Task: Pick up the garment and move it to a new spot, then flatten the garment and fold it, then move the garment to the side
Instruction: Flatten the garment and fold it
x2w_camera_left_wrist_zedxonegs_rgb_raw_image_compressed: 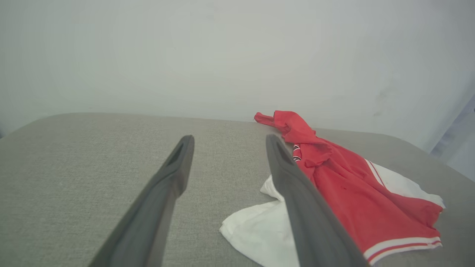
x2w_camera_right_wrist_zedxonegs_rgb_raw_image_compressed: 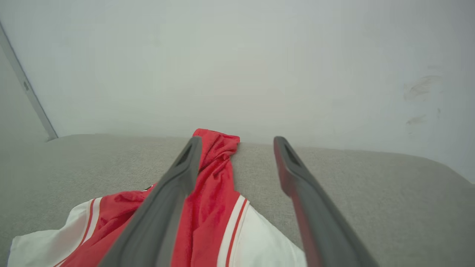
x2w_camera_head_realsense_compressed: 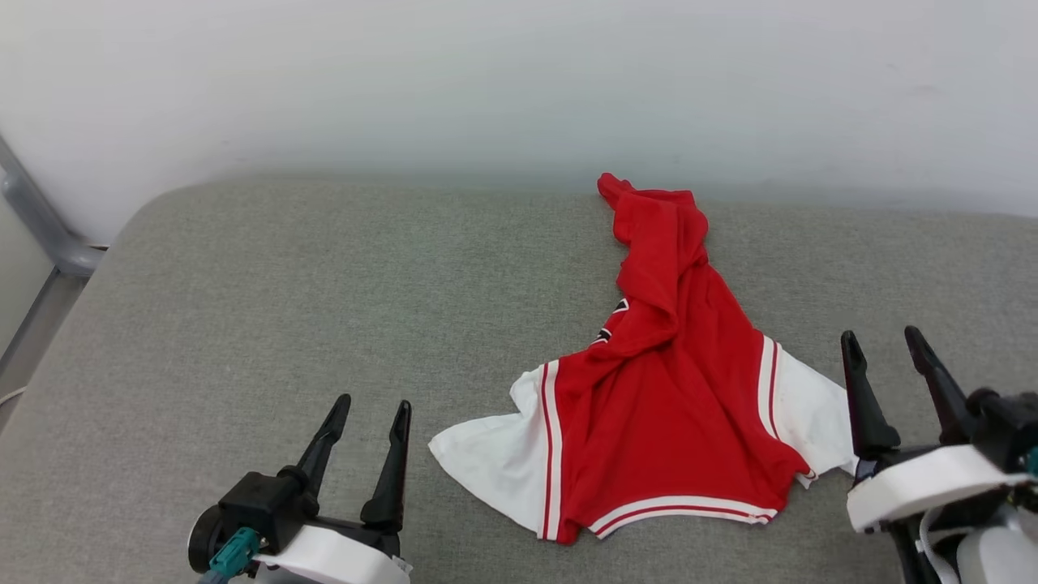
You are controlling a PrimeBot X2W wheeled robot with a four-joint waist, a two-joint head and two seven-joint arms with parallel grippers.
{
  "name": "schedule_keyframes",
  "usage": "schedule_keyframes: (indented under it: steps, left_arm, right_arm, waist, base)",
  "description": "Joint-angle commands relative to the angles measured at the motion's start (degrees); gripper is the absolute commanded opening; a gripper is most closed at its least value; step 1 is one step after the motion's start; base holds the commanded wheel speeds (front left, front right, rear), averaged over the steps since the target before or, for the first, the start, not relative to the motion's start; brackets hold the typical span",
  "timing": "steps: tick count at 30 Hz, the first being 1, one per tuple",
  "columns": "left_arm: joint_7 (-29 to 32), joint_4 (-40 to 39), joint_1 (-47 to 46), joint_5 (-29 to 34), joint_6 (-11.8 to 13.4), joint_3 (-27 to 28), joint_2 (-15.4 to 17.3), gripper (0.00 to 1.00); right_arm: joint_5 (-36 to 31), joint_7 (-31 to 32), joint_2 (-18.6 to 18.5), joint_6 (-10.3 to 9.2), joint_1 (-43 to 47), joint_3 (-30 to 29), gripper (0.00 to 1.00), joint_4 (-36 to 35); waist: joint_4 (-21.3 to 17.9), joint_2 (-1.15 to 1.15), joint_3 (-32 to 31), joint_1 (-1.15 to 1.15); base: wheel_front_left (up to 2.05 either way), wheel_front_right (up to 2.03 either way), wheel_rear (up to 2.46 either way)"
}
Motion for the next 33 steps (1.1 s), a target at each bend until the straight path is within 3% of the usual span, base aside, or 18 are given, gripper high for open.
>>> schedule_keyframes:
  steps: [1,8,18,21,26,33]
  left_arm:
    - [-0.1,0.1,0.9,-0.2,0.1,-0.3,0.3,1.00]
    - [-0.1,1.5,1.1,-2.6,0.1,-1.3,0.7,1.00]
    - [0.7,4.2,-1.3,-3.2,0.1,-1.8,1.4,1.00]
    - [6.3,4.9,-3.3,-3.8,0.3,-2.5,2.2,1.00]
    - [20.6,4.0,-6.5,-2.6,1.4,-4.8,4.6,1.00]
    - [34.4,4.2,-9.0,-0.2,4.7,-5.9,7.5,1.00]
  right_arm:
    - [-0.2,-0.2,1.1,-0.06,1.6,-0.6,1.00,-1.0]
    - [-2.5,-1.1,5.8,-0.06,9.2,-2.5,1.00,-6.8]
    - [-3.6,0.7,6.9,-0.05,9.6,-3.0,1.00,-10.7]
    - [-3.8,1.4,7.0,-0.05,9.2,-3.2,1.00,-11.9]
    - [-3.3,1.8,7.2,-0.05,8.8,-3.8,1.00,-13.1]
    - [-2.6,1.8,7.4,-0.05,7.6,-2.4,1.00,-13.4]
  waist:
    - [-0.5,0.00,0.0,0.01]
    - [-1.7,0.00,0.3,0.01]
    - [-3.8,0.00,1.9,0.01]
    - [-4.5,0.00,3.2,0.01]
    - [-5.4,0.00,6.1,0.01]
    - [-7.0,0.00,9.4,0.01]
  base:
    - [0.00,0.00,0.00]
    - [0.00,0.00,0.00]
    - [0.00,0.00,0.00]
    - [0.00,0.00,0.00]
    - [0.00,0.00,0.00]
    - [0.00,0.00,0.00]
